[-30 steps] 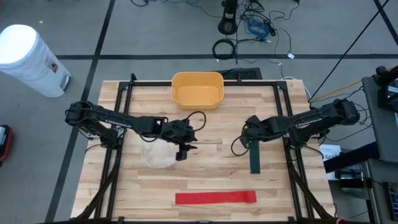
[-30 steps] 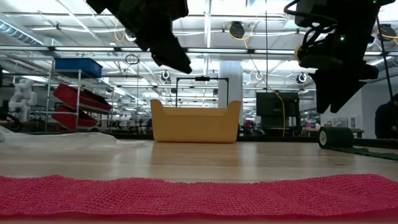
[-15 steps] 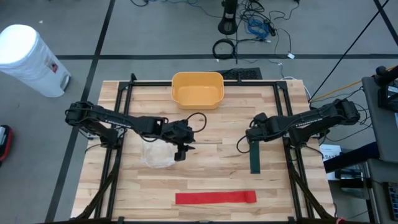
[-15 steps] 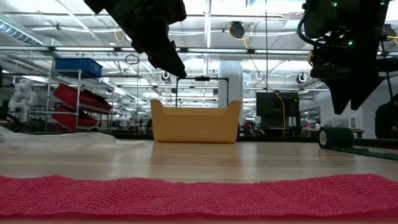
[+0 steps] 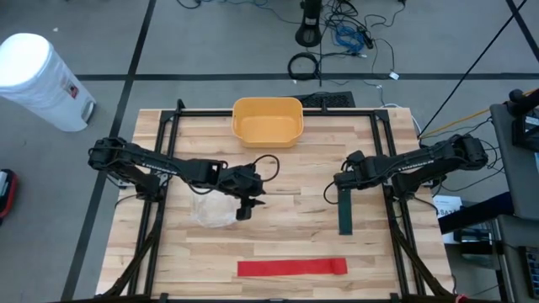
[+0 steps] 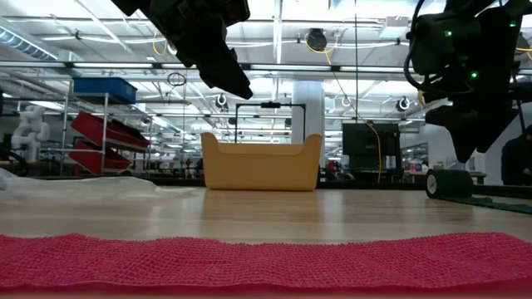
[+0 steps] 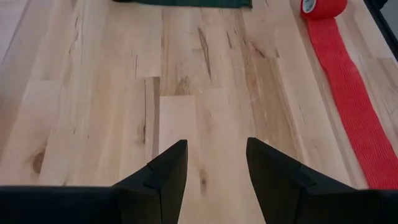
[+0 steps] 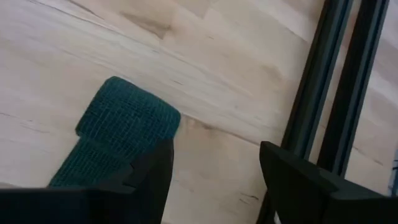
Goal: Roll bandage
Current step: Roll the green bandage
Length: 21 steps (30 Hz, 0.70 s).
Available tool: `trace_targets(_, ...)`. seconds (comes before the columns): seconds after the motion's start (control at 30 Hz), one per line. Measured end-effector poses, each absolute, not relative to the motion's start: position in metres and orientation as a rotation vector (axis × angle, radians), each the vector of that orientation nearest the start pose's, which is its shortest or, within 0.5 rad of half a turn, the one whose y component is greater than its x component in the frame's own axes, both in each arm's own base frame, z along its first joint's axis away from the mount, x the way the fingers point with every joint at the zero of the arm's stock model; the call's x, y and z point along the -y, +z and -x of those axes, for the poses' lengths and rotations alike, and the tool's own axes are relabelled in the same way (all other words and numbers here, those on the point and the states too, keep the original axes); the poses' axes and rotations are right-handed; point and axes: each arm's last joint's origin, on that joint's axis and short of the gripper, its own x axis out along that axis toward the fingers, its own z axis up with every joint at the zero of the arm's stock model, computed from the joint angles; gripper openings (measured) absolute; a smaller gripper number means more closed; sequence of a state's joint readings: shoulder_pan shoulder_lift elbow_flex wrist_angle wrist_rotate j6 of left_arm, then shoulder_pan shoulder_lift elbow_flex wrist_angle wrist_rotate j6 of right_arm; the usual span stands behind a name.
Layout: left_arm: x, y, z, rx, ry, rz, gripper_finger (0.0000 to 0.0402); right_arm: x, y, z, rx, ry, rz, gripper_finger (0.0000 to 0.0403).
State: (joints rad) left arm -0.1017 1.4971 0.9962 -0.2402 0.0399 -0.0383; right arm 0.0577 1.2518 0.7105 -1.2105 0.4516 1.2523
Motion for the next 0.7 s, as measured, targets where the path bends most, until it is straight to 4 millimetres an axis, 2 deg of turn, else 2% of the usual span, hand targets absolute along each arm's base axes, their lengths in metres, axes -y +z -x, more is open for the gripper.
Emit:
trace_targets(0.27, 0.033, 0.237, -0.314, -0.735, -0.112, 0.009, 0.0171, 0.008, 0.183, -0.162, -1.254, -1.273, -0.454, 0.0224)
trace_targets(0.5, 0.034, 0.247, -0.322, -0.594, -0.103, -0.071, 0.0171, 0.007, 0.172, -0.170, -1.337, -1.245, -0.411, 0.0224)
trace_targets(0.7, 0.055, 0.248, -0.337, -0.444, -0.214, -0.071, 0.0171, 0.005, 0.175, -0.168, -1.345, -1.217, -0.448, 0.0224)
